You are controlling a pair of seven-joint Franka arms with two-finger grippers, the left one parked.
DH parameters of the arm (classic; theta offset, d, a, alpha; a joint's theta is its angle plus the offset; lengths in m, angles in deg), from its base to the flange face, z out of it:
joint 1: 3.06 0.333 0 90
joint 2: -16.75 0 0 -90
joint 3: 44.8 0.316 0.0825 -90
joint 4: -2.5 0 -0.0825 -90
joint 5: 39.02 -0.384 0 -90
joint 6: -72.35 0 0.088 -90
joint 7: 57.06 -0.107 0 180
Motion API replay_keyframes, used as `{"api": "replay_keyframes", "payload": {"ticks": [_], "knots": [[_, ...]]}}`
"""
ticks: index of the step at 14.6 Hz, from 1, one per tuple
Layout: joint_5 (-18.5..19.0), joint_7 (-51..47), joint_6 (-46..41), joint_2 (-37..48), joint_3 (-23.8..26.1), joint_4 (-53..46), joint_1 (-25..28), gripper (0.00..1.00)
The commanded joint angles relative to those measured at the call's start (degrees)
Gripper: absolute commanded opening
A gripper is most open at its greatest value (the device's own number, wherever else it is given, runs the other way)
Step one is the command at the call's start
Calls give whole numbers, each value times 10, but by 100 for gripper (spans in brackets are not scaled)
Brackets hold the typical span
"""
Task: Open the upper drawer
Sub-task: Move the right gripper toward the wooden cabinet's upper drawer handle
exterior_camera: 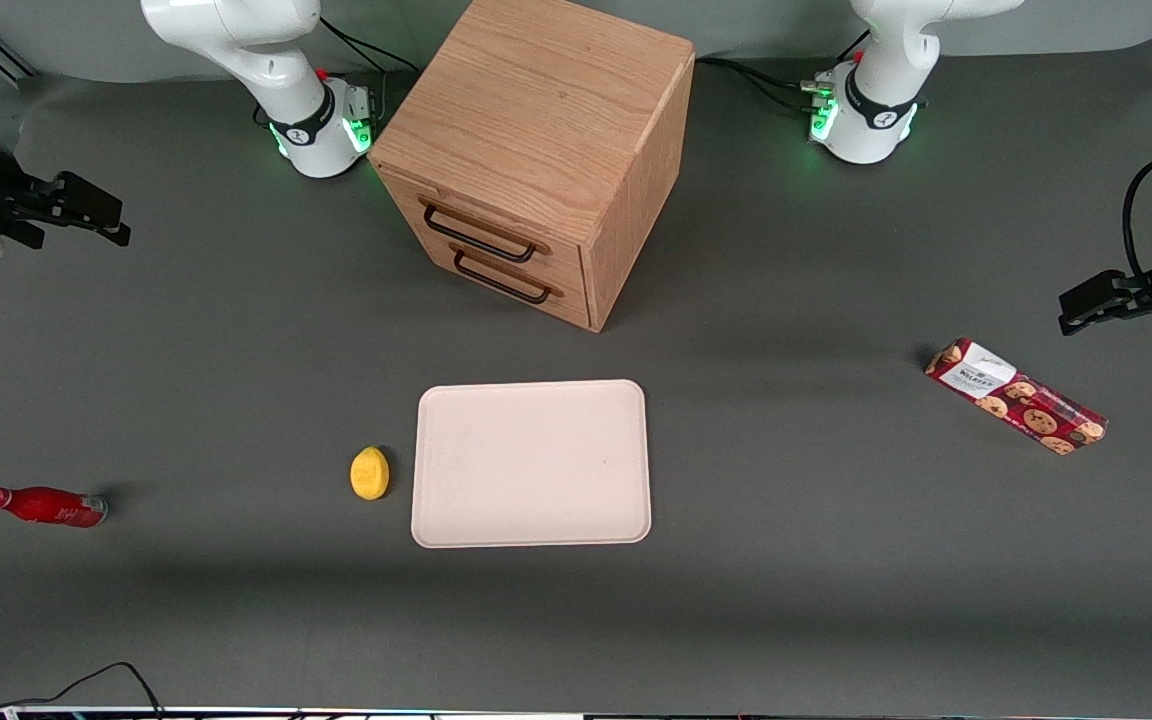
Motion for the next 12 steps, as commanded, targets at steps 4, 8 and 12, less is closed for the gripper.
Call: {"api": "replay_keyframes", "payload": {"ticks": [4,8,12], "knots": [[-11,-9,-41,-1,66,-33,5,100],[-32,-10,-41,-6,154,-35,5,100],[-32,-63,-39,-10,220,-38,6,100]]}}
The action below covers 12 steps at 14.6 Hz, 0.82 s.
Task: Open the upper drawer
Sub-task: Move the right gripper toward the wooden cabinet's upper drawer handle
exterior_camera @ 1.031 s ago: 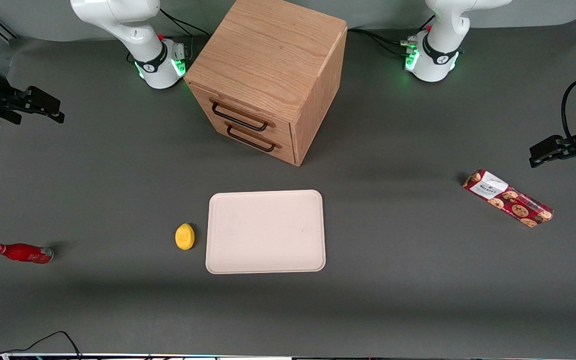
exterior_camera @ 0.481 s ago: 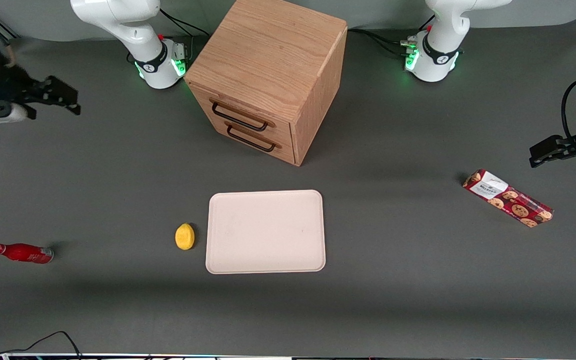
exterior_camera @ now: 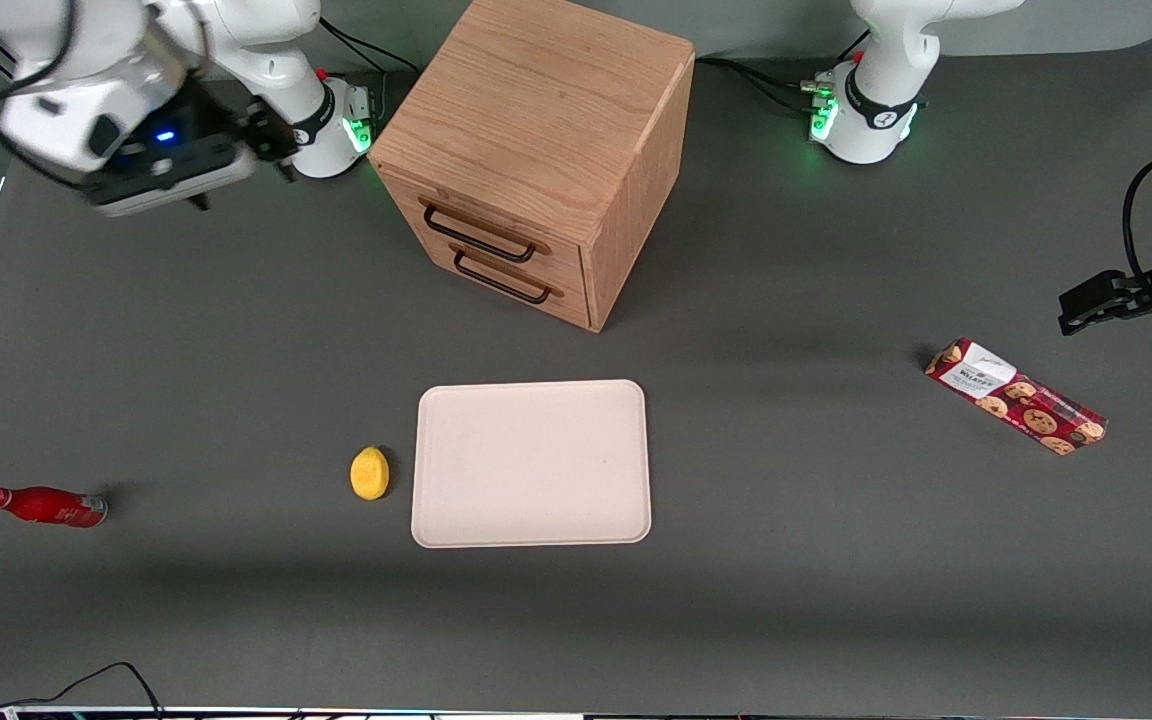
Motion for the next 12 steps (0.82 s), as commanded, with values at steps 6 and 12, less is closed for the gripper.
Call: {"api": "replay_keyframes", "payload": {"ticks": [6,12], "knots": [[-15,-38,-11,-12,23,-18,-3,100],[-145,105,-14,-38,12,-48,-9,100]]}}
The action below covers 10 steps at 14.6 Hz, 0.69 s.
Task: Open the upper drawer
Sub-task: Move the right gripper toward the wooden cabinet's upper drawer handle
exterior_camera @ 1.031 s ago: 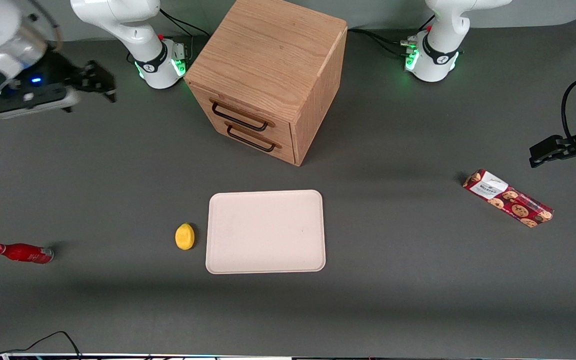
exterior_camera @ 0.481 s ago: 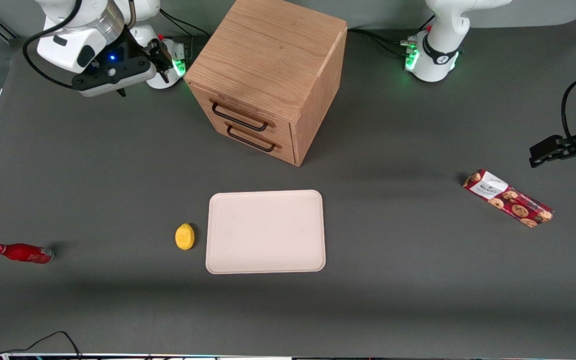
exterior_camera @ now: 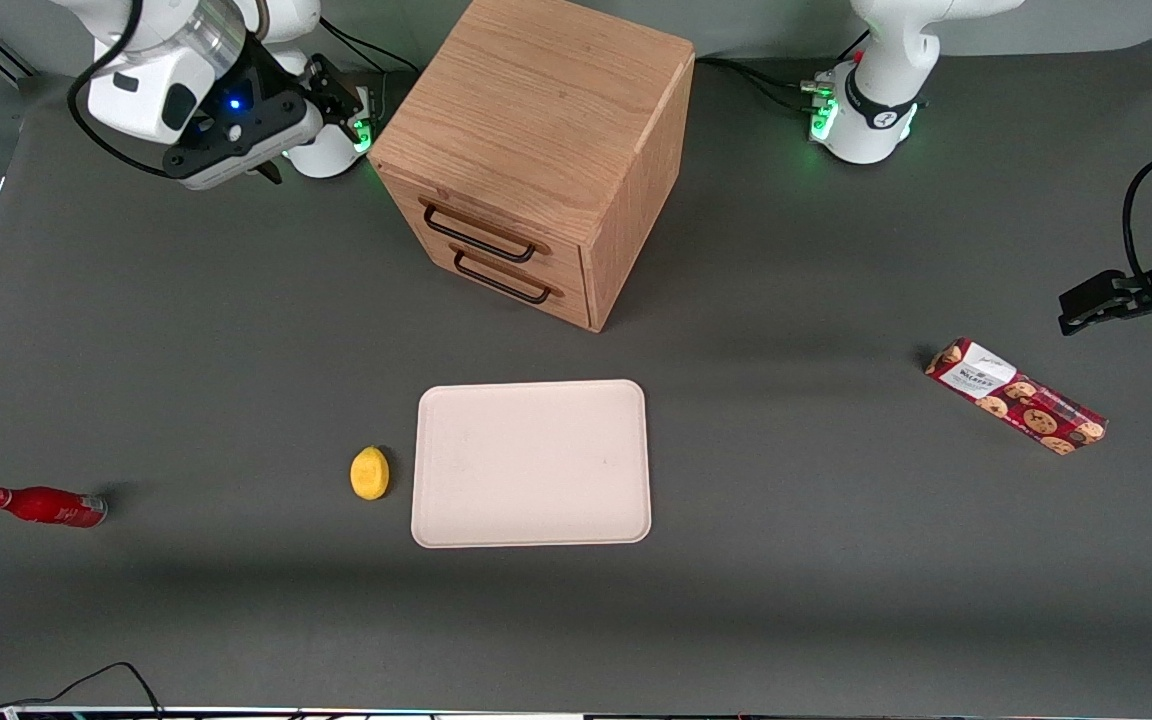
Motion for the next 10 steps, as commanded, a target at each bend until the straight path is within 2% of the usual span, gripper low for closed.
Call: {"api": "replay_keyframes", "payload": {"ticks": [1,3,5,10], "knots": [[-73,106,-15,-44,-6,-35,-4,100],[-112,149,-17,-90,-8,-45,-4,100],[-146,173,-61,-156,-7,-64,-2,100],[-148,206,-73,-178,-7,-65,-1,100]]}}
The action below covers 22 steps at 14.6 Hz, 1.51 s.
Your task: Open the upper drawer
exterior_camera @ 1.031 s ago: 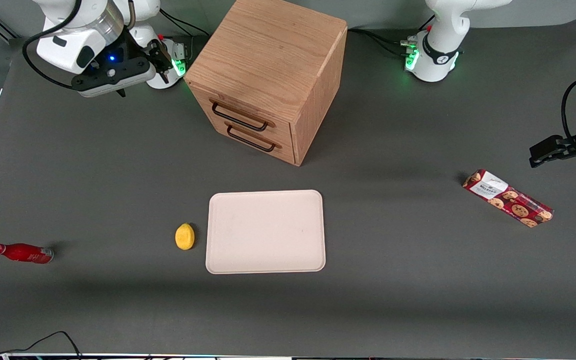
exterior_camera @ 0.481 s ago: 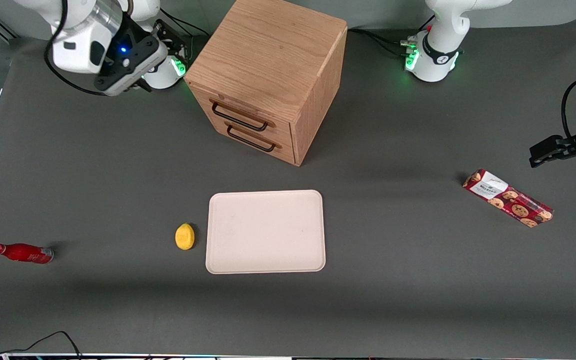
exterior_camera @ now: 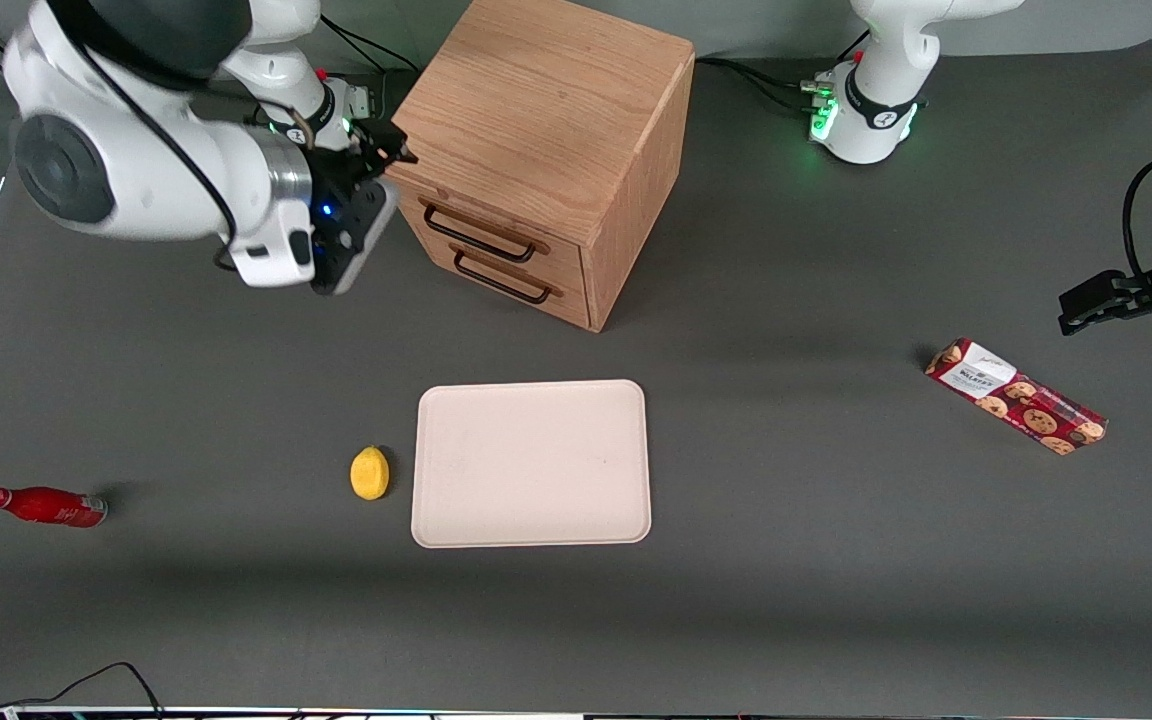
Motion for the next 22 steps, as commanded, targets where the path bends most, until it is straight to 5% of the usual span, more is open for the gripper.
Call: {"api": "replay_keyframes", "payload": {"ticks": [1,6,19,22], "knots": [[-13,10,-24,-5,-1,-27,0,100],[32,7,-1,-4,4,-16,6,100],[36,15,230,-11,37,164,20,100],[63,17,255,-15,45,169,20,100]]}}
